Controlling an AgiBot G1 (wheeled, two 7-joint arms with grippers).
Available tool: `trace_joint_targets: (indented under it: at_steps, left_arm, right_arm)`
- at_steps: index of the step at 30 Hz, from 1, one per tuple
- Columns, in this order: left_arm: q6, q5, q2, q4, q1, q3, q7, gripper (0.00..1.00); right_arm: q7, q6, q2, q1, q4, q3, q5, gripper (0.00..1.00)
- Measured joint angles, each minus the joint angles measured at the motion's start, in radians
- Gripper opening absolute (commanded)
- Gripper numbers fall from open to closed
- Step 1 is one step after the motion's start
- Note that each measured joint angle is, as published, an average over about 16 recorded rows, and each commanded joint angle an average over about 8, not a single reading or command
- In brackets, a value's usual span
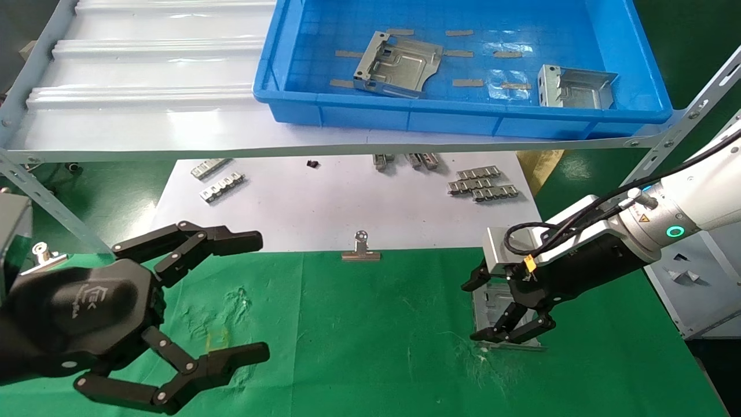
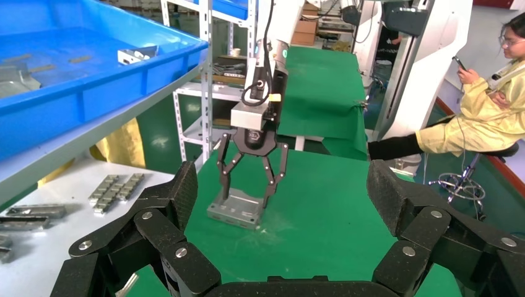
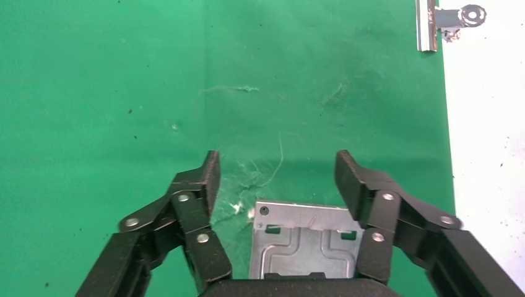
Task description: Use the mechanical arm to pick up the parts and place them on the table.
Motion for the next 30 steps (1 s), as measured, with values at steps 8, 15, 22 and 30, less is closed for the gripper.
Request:
trace_joint_targets:
  at_steps: [8,15,22,30]
  left_arm:
    - [0.0,0.0,0.0,0.0,0.0,0.0,0.0,1.0]
    - [0.0,0.0,0.0,0.0,0.0,0.0,0.0,1.0]
    - [0.0,0.0,0.0,0.0,0.0,0.0,0.0,1.0]
    - [0.0,0.0,0.0,0.0,0.0,0.0,0.0,1.0]
  right_arm:
    - [0.008,0.003,0.011,-0.018,0.022,0.023,0.009,1.0]
    - [0.043,0.012,0.048,-0.082,0.102,0.102,0.037,1.0]
    - [0.105,0.025,0.111,-0.181,0.235,0.23,0.087,1.0]
    - [0.178,0.041,0.186,-0.301,0.394,0.383,0.145,1.0]
